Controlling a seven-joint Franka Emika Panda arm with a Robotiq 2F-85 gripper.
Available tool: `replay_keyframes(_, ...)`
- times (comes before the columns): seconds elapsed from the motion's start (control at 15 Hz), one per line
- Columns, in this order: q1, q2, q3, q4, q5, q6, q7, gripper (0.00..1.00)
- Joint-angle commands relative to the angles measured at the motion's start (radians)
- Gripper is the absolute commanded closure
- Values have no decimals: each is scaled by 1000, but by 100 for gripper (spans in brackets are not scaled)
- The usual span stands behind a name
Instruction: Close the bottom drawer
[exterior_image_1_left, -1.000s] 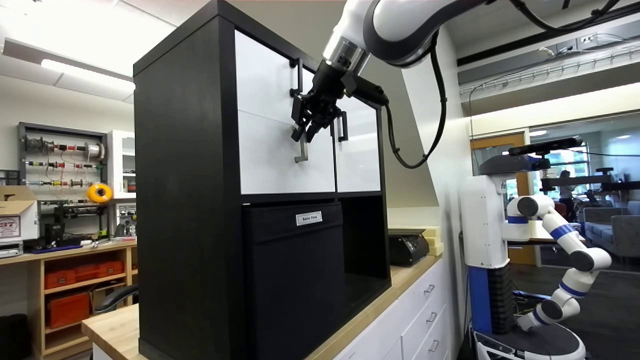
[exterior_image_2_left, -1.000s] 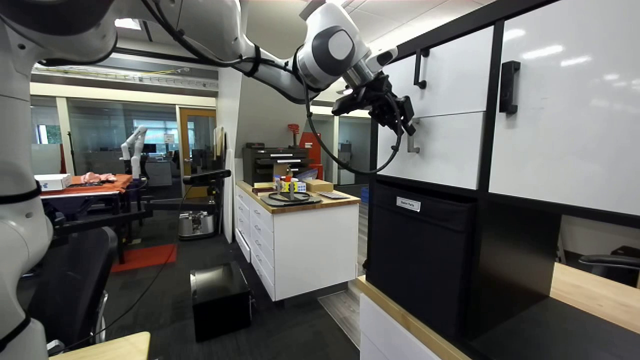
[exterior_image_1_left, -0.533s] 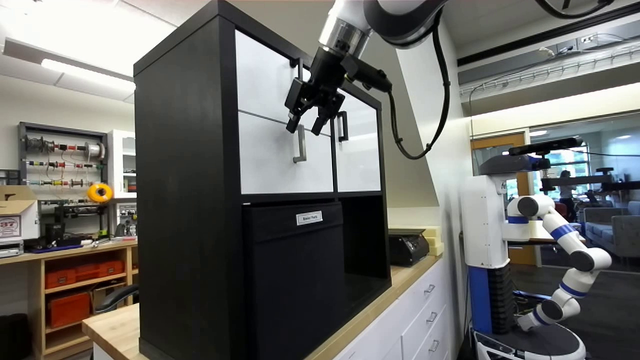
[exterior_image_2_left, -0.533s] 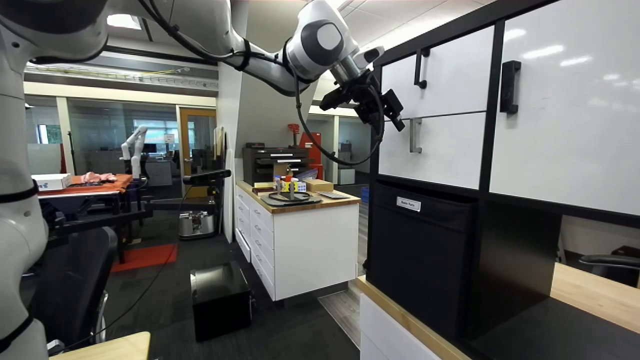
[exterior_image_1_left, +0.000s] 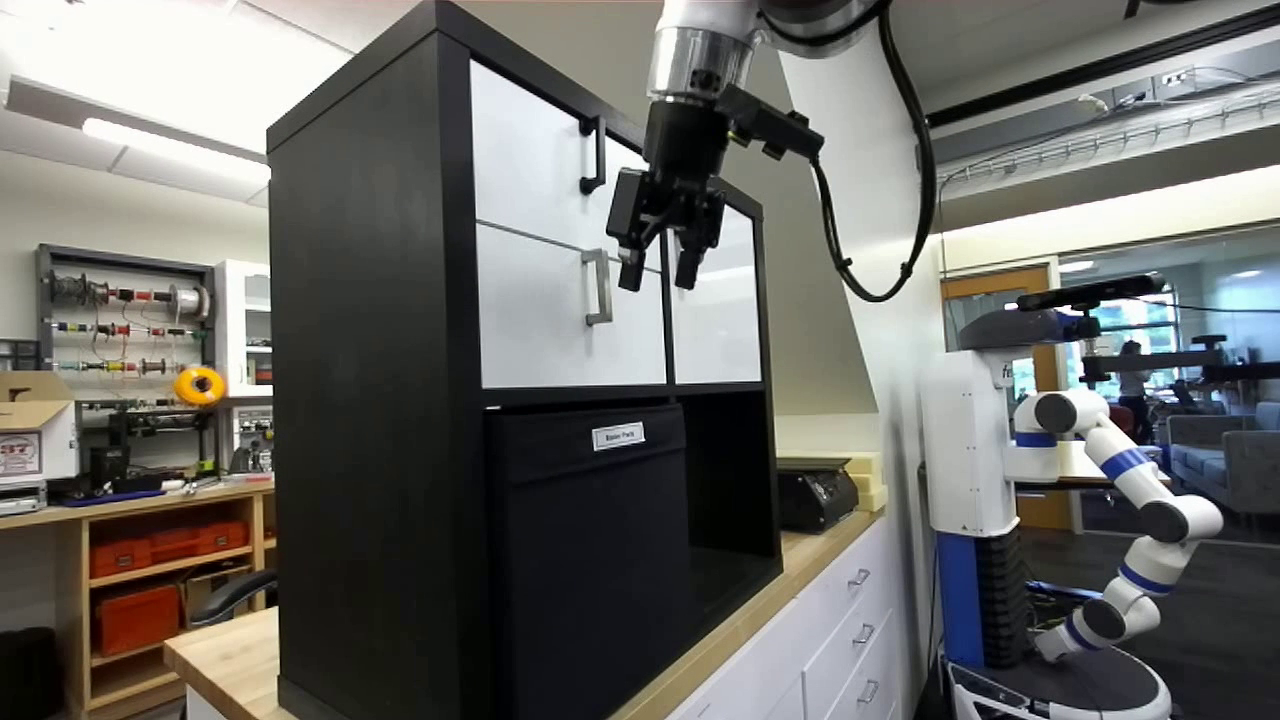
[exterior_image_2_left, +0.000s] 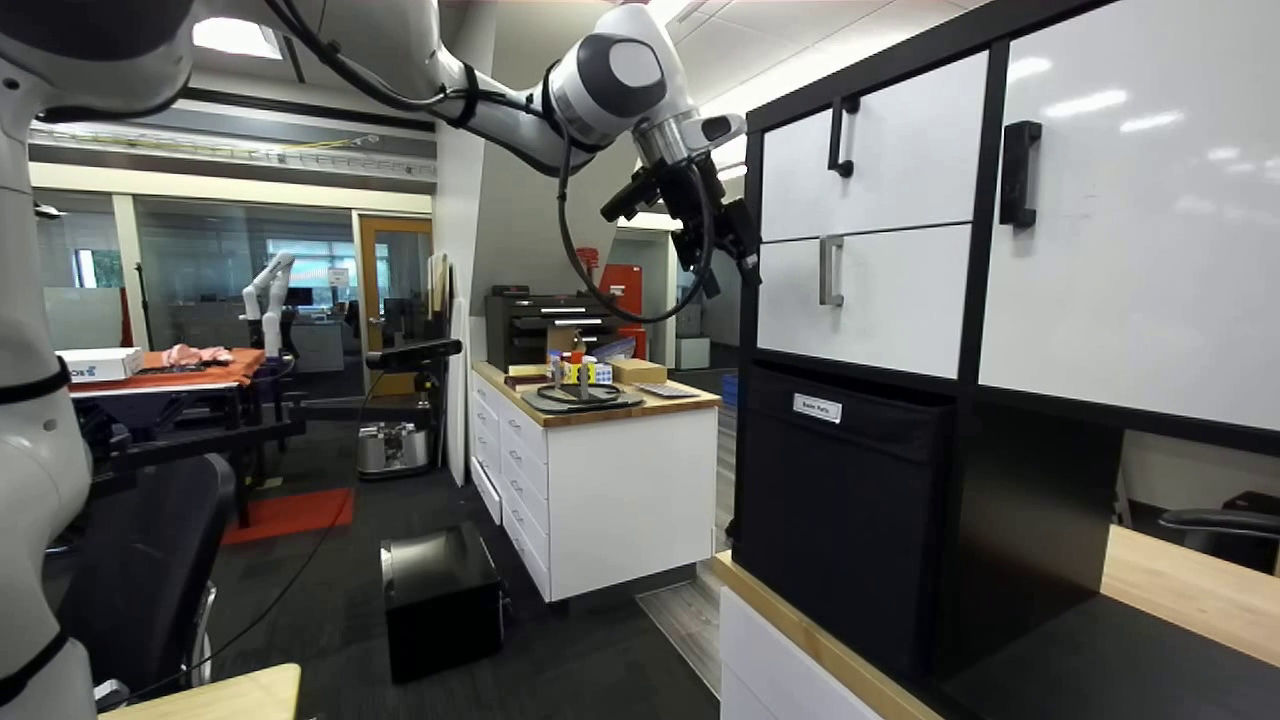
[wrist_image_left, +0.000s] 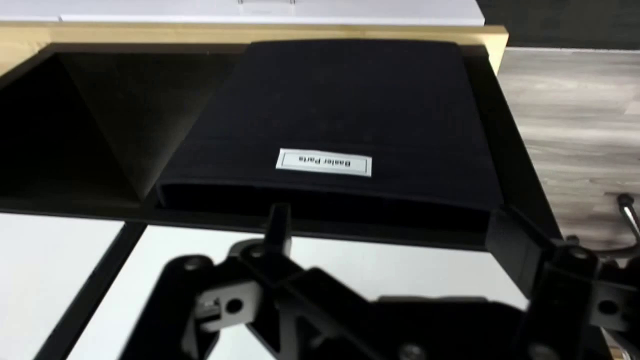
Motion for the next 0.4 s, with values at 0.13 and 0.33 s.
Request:
replay_keyframes(0.13,5,-49,-4,-24,72,-163,-23,0)
replay_keyframes(0.33,6,-13,-3,4,55,-141,-9,0)
